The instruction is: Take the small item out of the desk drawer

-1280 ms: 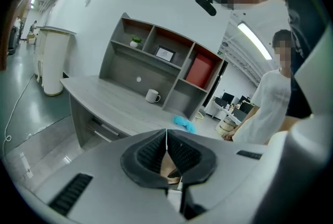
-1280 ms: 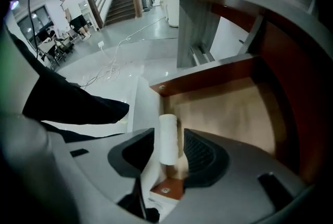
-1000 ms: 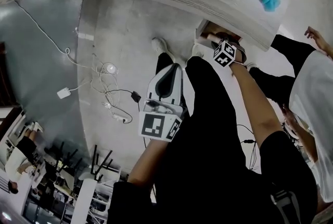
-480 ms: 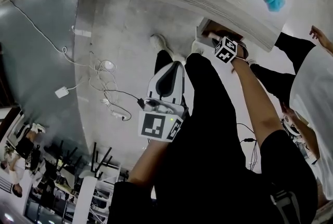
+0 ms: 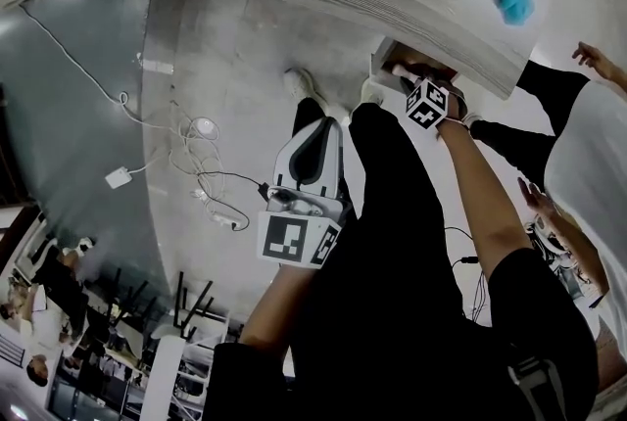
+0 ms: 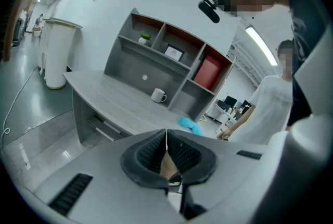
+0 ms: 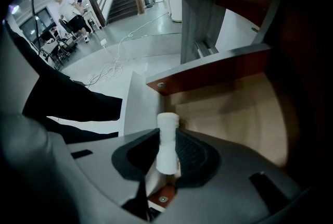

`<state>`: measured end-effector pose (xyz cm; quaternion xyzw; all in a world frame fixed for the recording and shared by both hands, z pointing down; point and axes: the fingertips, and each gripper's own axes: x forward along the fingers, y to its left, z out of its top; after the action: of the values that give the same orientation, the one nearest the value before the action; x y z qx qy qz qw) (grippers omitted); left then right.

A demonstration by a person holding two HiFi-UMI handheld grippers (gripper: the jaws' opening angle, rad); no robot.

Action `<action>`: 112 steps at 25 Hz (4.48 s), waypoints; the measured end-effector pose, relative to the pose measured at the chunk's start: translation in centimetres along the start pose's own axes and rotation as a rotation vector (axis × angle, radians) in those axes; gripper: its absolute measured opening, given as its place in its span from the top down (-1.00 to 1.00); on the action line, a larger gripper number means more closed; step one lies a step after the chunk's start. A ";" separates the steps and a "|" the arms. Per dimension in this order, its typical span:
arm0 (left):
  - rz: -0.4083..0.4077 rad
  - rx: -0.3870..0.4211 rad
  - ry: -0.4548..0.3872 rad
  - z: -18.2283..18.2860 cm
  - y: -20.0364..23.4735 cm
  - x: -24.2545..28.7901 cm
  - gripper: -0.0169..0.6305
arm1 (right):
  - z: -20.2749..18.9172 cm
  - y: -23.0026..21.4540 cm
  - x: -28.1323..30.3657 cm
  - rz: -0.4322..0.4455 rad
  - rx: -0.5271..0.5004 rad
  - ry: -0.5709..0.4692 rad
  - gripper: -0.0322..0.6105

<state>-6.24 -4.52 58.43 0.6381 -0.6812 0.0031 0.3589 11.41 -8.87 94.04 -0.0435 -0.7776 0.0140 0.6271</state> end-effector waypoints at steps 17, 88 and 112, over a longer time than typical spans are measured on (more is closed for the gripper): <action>-0.127 0.069 -0.044 5.8 -1.9 -3.2 0.91 | 3.3 -0.6 -8.9 -0.143 0.089 -0.051 0.61; -0.455 0.446 -0.305 26.6 -25.0 -4.7 0.91 | 4.1 -3.8 -72.2 -0.884 0.724 -1.216 0.60; -0.425 0.451 -0.304 28.7 -22.2 -4.7 0.91 | 4.8 -4.7 -71.2 -0.909 0.766 -1.192 0.61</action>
<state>-1.15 -17.80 24.74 0.8222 -0.5608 -0.0163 0.0960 21.45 -19.45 24.06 0.5045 -0.8619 0.0436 0.0276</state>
